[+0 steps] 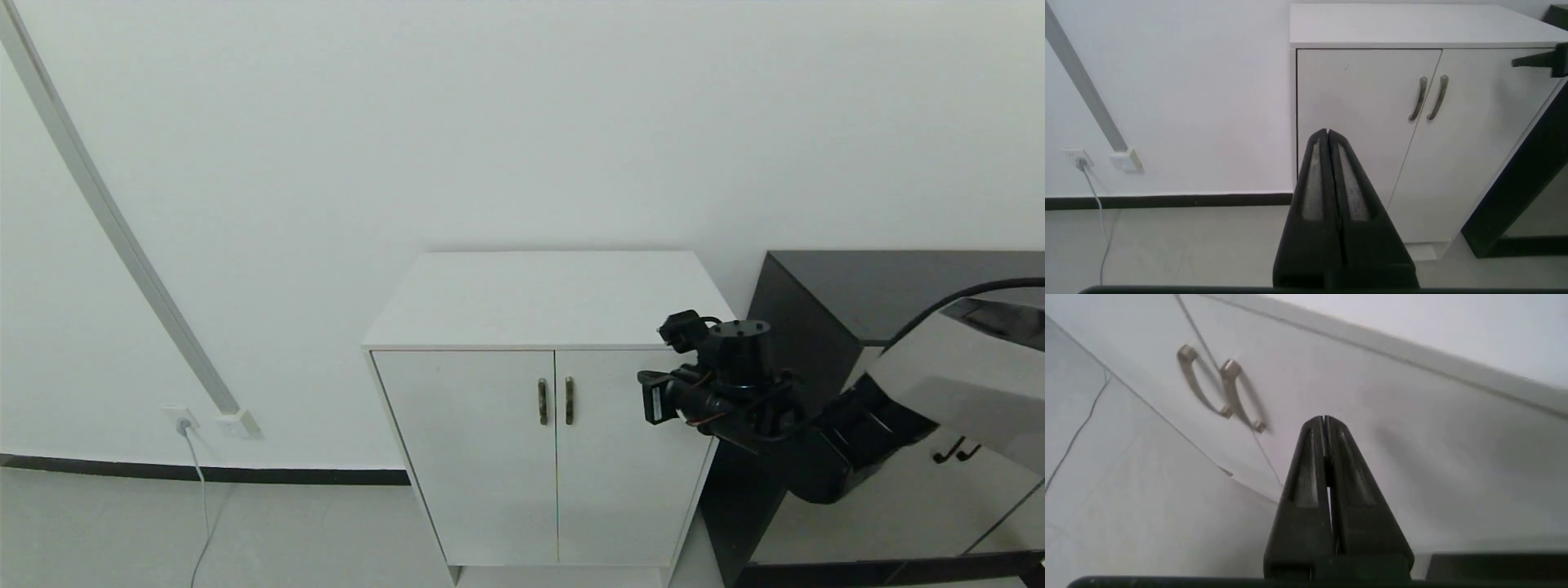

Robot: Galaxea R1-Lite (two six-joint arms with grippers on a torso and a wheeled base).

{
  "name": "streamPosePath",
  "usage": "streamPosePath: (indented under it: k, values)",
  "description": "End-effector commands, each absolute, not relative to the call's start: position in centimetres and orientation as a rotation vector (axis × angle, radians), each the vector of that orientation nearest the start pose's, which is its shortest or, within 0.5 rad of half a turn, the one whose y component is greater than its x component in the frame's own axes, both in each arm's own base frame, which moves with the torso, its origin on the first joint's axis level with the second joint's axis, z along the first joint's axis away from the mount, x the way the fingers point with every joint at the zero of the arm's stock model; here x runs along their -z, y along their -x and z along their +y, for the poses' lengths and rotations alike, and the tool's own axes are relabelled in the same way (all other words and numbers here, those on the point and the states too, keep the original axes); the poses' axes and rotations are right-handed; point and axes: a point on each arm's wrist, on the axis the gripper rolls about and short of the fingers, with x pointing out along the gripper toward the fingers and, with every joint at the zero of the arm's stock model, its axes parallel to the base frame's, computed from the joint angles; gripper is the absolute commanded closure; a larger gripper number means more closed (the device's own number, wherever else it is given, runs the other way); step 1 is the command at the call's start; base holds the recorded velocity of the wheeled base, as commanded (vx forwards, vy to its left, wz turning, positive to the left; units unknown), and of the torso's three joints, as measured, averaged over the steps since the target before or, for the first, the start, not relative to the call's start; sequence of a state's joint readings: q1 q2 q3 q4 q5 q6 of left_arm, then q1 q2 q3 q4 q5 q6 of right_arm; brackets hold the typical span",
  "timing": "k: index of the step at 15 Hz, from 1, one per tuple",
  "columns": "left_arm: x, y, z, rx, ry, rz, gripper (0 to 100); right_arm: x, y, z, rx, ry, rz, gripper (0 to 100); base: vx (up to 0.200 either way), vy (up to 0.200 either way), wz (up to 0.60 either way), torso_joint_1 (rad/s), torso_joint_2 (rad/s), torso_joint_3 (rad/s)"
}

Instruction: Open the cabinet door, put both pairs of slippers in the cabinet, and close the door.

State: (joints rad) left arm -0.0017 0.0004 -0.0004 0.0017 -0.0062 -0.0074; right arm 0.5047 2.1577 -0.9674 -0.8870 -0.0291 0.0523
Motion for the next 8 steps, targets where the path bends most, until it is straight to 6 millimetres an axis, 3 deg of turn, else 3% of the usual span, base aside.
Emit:
streamPosePath:
  k: [1,4,8]
  values:
    - [-7.6,2.3,0.0,0.008,0.008,0.002,100,-11.4,-32.0,16.1,-0.422,0.011,0.255,100,0.000,0.000,0.00,0.000,0.00,0.000]
    - [-7.6,2.3,0.0,0.008,0.008,0.000,100,-11.6,-29.4,12.0,-0.319,-0.005,0.256,100,0.000,0.000,0.00,0.000,0.00,0.000]
    - [-7.6,2.3,0.0,0.008,0.008,0.002,100,-12.8,-24.6,4.9,-0.126,-0.039,0.257,100,0.000,0.000,0.00,0.000,0.00,0.000]
